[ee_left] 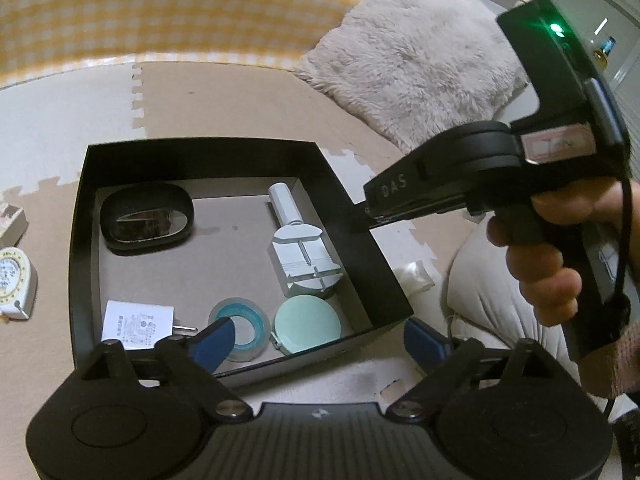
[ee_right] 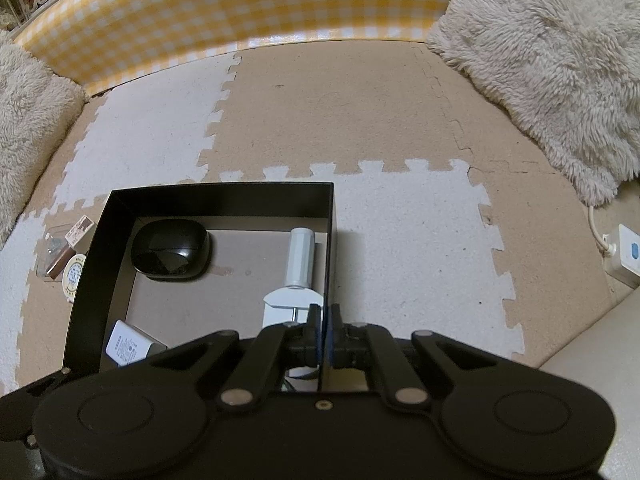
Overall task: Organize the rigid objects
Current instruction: 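Lower the mint-green case into the tray box and open the left tool, then move the left tool back and grasp the yellow-white tape measure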
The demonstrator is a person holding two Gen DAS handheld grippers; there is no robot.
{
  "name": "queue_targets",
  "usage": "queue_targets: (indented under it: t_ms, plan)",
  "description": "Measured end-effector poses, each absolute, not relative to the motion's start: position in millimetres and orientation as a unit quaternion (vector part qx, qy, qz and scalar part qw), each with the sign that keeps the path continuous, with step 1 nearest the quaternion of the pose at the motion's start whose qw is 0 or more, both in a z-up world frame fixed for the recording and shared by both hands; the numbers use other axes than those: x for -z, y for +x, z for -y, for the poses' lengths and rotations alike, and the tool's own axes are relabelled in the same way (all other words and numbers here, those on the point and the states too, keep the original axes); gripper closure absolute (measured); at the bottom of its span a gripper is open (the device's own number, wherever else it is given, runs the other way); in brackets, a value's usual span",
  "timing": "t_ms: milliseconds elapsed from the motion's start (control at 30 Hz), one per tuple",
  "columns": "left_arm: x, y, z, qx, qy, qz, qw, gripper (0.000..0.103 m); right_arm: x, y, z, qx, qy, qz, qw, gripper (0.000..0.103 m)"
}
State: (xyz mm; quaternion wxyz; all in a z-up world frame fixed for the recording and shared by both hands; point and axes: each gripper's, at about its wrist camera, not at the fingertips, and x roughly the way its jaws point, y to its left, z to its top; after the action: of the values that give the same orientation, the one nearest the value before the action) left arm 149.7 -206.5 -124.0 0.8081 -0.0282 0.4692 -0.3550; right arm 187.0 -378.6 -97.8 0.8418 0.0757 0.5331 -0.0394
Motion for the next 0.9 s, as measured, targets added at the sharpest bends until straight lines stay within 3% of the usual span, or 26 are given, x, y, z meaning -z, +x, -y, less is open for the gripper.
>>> queue_targets:
  t_ms: [467,900]
  plan:
    - [100.0,144.0,203.4,0.342,-0.011,-0.444,0.828,0.000,97.9,186.5,378.6,0.039,0.073,-0.533,0.842,0.100]
    - [76.5,154.4,176.6,0.310,-0.005,-0.409,0.858,0.000,97.9,186.5,378.4,0.039,0.073,-0.533,0.842,0.100]
